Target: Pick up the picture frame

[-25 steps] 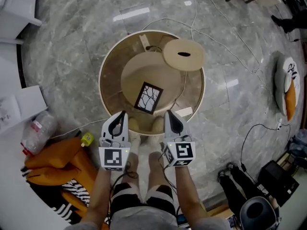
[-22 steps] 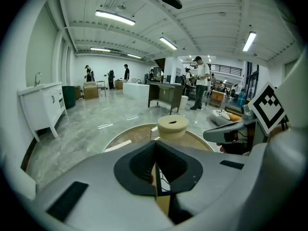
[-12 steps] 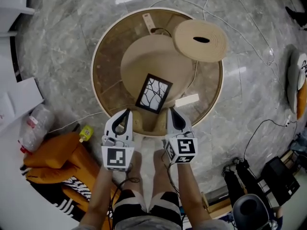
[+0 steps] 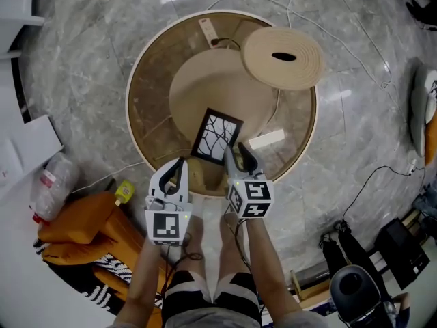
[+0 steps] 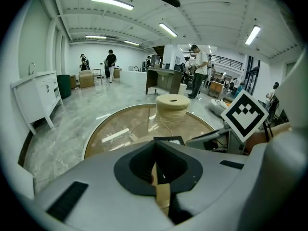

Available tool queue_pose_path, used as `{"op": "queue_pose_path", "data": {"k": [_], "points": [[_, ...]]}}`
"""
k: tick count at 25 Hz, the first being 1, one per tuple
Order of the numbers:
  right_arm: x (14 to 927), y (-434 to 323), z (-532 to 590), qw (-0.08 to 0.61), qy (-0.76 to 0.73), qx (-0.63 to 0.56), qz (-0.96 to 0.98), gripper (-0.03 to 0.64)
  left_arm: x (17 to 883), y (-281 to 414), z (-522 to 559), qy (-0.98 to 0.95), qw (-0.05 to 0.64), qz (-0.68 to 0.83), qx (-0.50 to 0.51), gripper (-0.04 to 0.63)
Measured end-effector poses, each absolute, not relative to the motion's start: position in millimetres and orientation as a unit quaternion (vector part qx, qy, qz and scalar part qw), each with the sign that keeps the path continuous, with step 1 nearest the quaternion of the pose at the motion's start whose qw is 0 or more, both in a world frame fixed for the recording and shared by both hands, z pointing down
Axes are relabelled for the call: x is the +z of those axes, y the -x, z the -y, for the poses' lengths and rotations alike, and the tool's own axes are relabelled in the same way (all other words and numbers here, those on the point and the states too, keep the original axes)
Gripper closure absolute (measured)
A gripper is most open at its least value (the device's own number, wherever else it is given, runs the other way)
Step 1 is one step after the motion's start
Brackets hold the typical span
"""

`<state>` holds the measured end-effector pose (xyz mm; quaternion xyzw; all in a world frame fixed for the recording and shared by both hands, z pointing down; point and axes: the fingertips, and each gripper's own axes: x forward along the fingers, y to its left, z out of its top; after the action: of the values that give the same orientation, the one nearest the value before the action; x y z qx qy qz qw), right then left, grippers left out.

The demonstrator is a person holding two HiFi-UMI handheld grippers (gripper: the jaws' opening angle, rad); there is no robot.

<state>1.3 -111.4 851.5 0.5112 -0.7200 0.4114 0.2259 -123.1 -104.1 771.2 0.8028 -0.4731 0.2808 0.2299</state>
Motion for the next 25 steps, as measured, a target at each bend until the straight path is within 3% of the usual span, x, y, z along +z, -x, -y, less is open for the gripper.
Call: {"op": "queue_pose_path", "data": {"k": [1, 6, 17, 20, 25], "points": [[855.1, -0.4, 112.2, 0.226, -0.507, 0.422, 0.717, 0.440, 770.3, 122.6, 105.3, -0.802, 0.233, 0.474, 0.279, 0.578], [876.9, -4.1, 113.6, 0.251, -0.510, 0.442, 0.694, 0.419, 773.3, 123.0, 110.1, -0.800, 0.239, 0.474, 0.278, 0.578], [895.3, 1.8, 103.8, 0.268, -0.504, 0.457, 0.682, 0.424, 784.6, 127.3, 109.4, -0.799, 0.243, 0.471, 0.283, 0.578], [898.4, 0.6, 103.2, 0.284, -0.509, 0.446, 0.679, 0.477, 784.5, 129.6, 110.4, -0.794, 0.252, 0.478, 0.278, 0.578], [898.3, 1.6, 103.7, 0.294, -0.510, 0.443, 0.676, 0.502, 787.0, 132.5, 110.8, -0.799, 0.244, 0.473, 0.282, 0.578]]}}
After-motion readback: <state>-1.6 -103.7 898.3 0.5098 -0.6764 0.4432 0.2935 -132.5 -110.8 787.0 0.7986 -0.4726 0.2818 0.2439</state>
